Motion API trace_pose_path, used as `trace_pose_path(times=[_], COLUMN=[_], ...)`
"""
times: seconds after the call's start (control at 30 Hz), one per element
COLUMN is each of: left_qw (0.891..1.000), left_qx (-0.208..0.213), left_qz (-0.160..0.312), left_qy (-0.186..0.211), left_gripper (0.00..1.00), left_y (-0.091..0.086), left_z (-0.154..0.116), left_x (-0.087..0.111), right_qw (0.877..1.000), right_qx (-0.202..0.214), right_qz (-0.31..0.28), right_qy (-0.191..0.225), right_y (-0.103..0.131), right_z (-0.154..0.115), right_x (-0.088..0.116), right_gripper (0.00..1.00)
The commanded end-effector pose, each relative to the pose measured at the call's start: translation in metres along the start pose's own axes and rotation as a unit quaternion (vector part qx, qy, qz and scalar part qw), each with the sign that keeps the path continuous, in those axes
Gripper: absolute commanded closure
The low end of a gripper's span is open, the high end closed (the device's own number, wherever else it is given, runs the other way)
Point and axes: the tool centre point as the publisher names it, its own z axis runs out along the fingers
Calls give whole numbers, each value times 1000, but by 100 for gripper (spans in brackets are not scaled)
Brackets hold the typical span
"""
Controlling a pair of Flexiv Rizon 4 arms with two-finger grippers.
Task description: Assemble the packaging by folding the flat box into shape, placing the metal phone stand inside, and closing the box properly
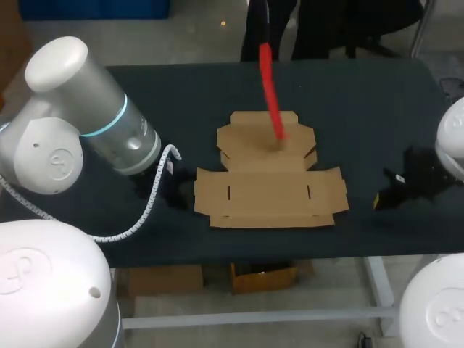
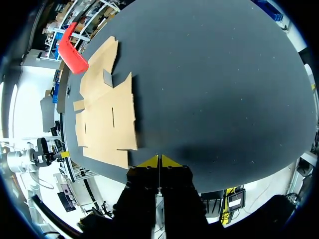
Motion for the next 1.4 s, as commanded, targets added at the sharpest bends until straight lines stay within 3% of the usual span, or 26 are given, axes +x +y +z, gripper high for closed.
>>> trace_pose_path(times=[0.03, 0.67, 1.4], left_qw=[1000, 1000, 998], left_qx=[0, 20, -37], left_qz=[-6, -22, -33], left_qy=[1, 7, 42], left_gripper=[100, 100, 100], left_y=[-2, 23, 18], left_z=[3, 12, 49], left_x=[1, -5, -1], right_qw=[1000, 999, 998], right_qx=[1, 18, 30], right_qz=[13, 50, 54], right_qy=[7, 14, 24], right_y=[3, -3, -7], right_z=[1, 20, 41], right_x=[4, 3, 12], right_gripper=[100, 100, 100])
